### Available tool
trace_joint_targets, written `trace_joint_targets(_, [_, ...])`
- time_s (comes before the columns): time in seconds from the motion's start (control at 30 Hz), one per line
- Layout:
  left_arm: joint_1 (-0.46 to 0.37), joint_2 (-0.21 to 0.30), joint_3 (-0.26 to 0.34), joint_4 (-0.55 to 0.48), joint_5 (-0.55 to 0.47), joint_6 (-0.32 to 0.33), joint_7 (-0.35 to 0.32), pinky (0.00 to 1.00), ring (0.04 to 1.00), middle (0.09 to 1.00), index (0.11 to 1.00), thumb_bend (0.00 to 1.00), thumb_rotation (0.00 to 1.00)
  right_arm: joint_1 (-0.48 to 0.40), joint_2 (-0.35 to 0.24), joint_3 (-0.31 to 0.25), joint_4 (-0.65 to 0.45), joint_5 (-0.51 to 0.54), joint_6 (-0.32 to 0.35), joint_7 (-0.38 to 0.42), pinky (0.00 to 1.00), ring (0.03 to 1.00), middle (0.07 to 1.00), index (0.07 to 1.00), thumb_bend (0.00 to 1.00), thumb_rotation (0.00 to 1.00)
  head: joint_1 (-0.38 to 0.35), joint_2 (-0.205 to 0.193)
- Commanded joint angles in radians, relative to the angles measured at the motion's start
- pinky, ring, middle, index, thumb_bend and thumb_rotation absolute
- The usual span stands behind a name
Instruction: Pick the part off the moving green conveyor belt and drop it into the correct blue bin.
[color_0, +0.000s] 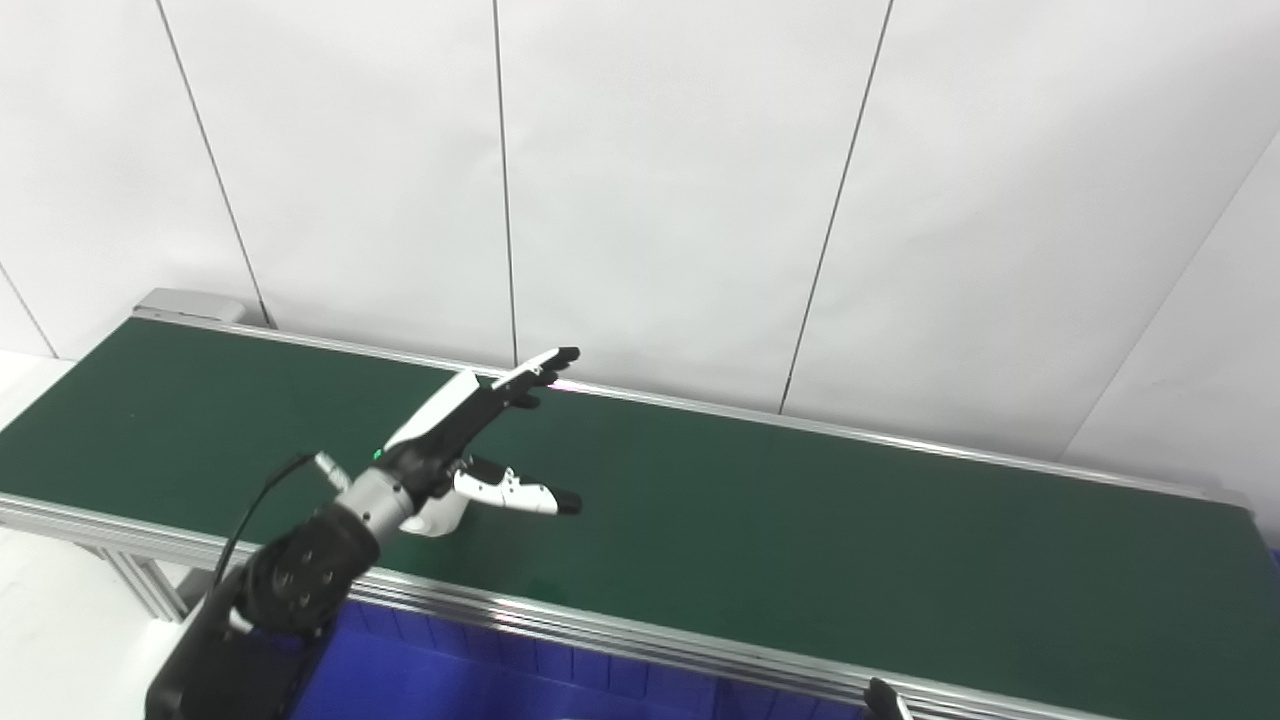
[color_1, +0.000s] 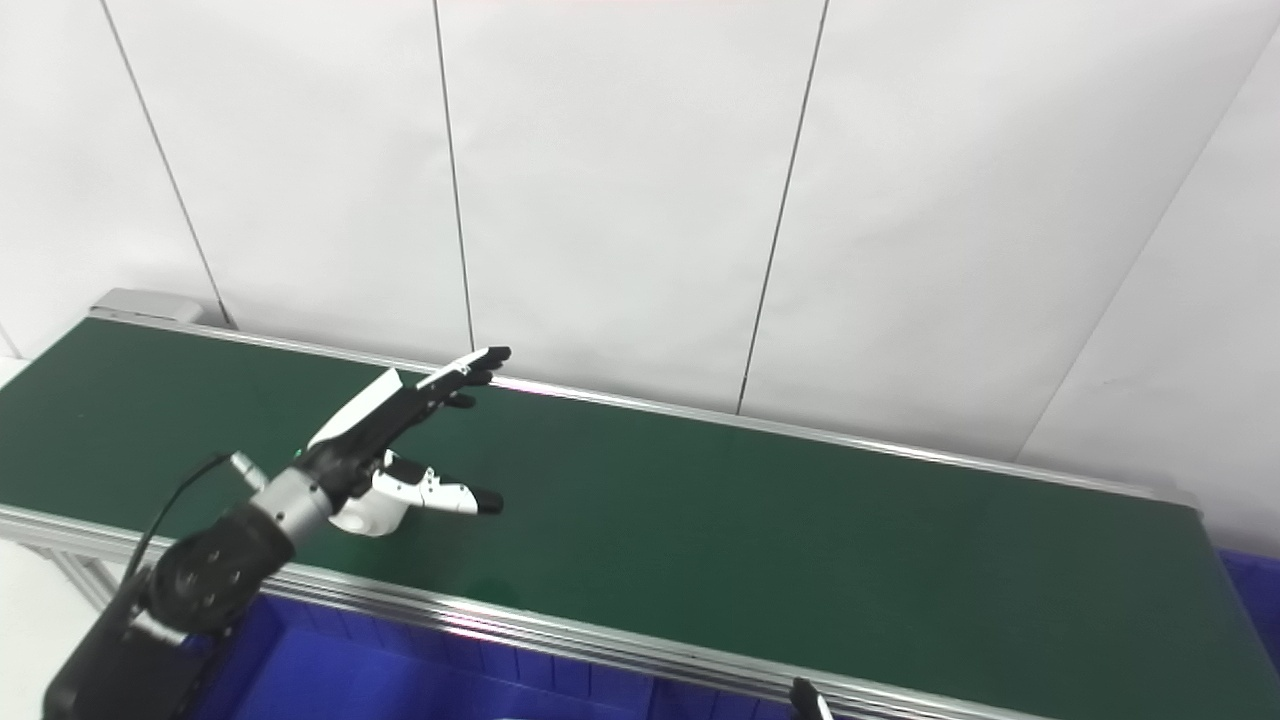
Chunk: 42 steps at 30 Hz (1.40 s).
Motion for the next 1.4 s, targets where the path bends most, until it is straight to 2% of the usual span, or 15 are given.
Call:
trace_joint_targets(0.0, [-0.067, 0.039, -0.011, 0.016, 0.048, -0.022, 0.003, 0.86, 0.945, 0.968, 0.959, 0.77, 0.30, -0.005, 0.005, -0.003, -0.034, 0.002, -0.059, -0.006, 0.89, 0.917, 0.916, 0.948, 0.83, 0.70, 0.003, 0.005])
trace_joint_targets(0.27, [-0.138, 0.076, -0.055, 0.172, 0.121, -0.025, -0.010, 0.85, 0.945, 0.962, 0.948, 0.83, 0.28, -0.003, -0.007, -0.007, -0.035, 0.019, -0.075, 0.001, 0.87, 0.902, 0.898, 0.935, 0.82, 0.68, 0.010, 0.009])
trace_joint_targets(0.47, [-0.169, 0.104, -0.131, 0.256, 0.250, -0.035, -0.002, 0.99, 0.976, 0.967, 0.943, 0.87, 0.24, -0.003, -0.013, -0.011, -0.031, 0.029, -0.074, 0.002, 0.85, 0.896, 0.894, 0.924, 0.84, 0.67, 0.014, 0.010])
trace_joint_targets(0.73, [-0.182, 0.125, -0.206, 0.299, 0.326, -0.009, -0.062, 1.00, 1.000, 0.989, 0.943, 0.96, 0.20, -0.005, -0.019, -0.016, -0.027, 0.038, -0.079, 0.000, 0.85, 0.890, 0.890, 0.916, 0.85, 0.66, 0.019, 0.013])
trace_joint_targets(0.9, [-0.186, 0.129, -0.256, 0.329, 0.381, 0.007, -0.092, 1.00, 1.000, 0.997, 0.945, 0.98, 0.20, -0.007, -0.023, -0.020, -0.022, 0.050, -0.083, 0.001, 0.84, 0.883, 0.886, 0.910, 0.86, 0.66, 0.019, 0.016])
trace_joint_targets(0.97, [-0.185, 0.127, -0.275, 0.341, 0.412, 0.014, -0.080, 1.00, 1.000, 0.992, 0.936, 0.94, 0.14, -0.006, -0.024, -0.021, -0.023, 0.055, -0.083, 0.004, 0.84, 0.880, 0.886, 0.909, 0.86, 0.67, 0.018, 0.017])
trace_joint_targets(1.0, [-0.185, 0.125, -0.285, 0.347, 0.431, 0.019, -0.073, 1.00, 1.000, 0.987, 0.929, 0.89, 0.06, -0.005, -0.024, -0.021, -0.025, 0.059, -0.082, 0.006, 0.84, 0.880, 0.886, 0.908, 0.86, 0.66, 0.018, 0.018])
trace_joint_targets(1.03, [-0.177, 0.113, -0.280, 0.359, 0.442, 0.025, -0.032, 1.00, 1.000, 0.986, 0.928, 0.89, 0.06, -0.004, -0.024, -0.022, -0.027, 0.063, -0.082, 0.007, 0.84, 0.880, 0.886, 0.908, 0.86, 0.66, 0.018, 0.019])
trace_joint_targets(1.07, [-0.171, 0.104, -0.275, 0.367, 0.448, 0.028, -0.001, 0.88, 0.887, 0.891, 0.842, 0.85, 0.02, -0.003, -0.024, -0.022, -0.028, 0.066, -0.082, 0.009, 0.83, 0.880, 0.885, 0.908, 0.86, 0.66, 0.018, 0.019])
trace_joint_targets(1.1, [-0.165, 0.094, -0.268, 0.379, 0.448, 0.026, 0.035, 0.84, 0.848, 0.859, 0.812, 0.83, 0.01, -0.002, -0.024, -0.023, -0.030, 0.061, -0.082, 0.007, 0.83, 0.880, 0.885, 0.907, 0.86, 0.66, 0.018, 0.022])
trace_joint_targets(1.13, [-0.162, 0.088, -0.265, 0.387, 0.447, 0.023, 0.059, 0.62, 0.664, 0.681, 0.734, 0.69, 0.01, -0.001, -0.023, -0.024, -0.031, 0.057, -0.082, 0.006, 0.83, 0.876, 0.883, 0.907, 0.86, 0.66, 0.018, 0.022])
trace_joint_targets(1.17, [-0.158, 0.083, -0.262, 0.396, 0.444, 0.012, 0.086, 0.50, 0.570, 0.590, 0.694, 0.61, 0.00, 0.000, -0.023, -0.025, -0.034, 0.053, -0.081, 0.005, 0.83, 0.875, 0.882, 0.906, 0.86, 0.67, 0.018, 0.024])
trace_joint_targets(1.2, [-0.153, 0.075, -0.253, 0.401, 0.434, 0.006, 0.110, 0.41, 0.481, 0.498, 0.601, 0.55, 0.00, 0.001, -0.022, -0.025, -0.036, 0.050, -0.080, 0.004, 0.83, 0.872, 0.881, 0.905, 0.86, 0.67, 0.018, 0.024])
trace_joint_targets(1.27, [-0.144, 0.061, -0.235, 0.418, 0.408, -0.024, 0.167, 0.40, 0.425, 0.484, 0.545, 0.51, 0.00, 0.001, -0.024, -0.025, -0.036, 0.050, -0.084, 0.003, 0.82, 0.868, 0.880, 0.904, 0.85, 0.66, 0.017, 0.025])
trace_joint_targets(1.37, [-0.130, 0.049, -0.210, 0.418, 0.375, -0.083, 0.221, 0.38, 0.396, 0.483, 0.540, 0.50, 0.00, 0.005, -0.022, -0.027, -0.045, 0.048, -0.078, 0.005, 0.82, 0.866, 0.880, 0.903, 0.84, 0.66, 0.015, 0.038])
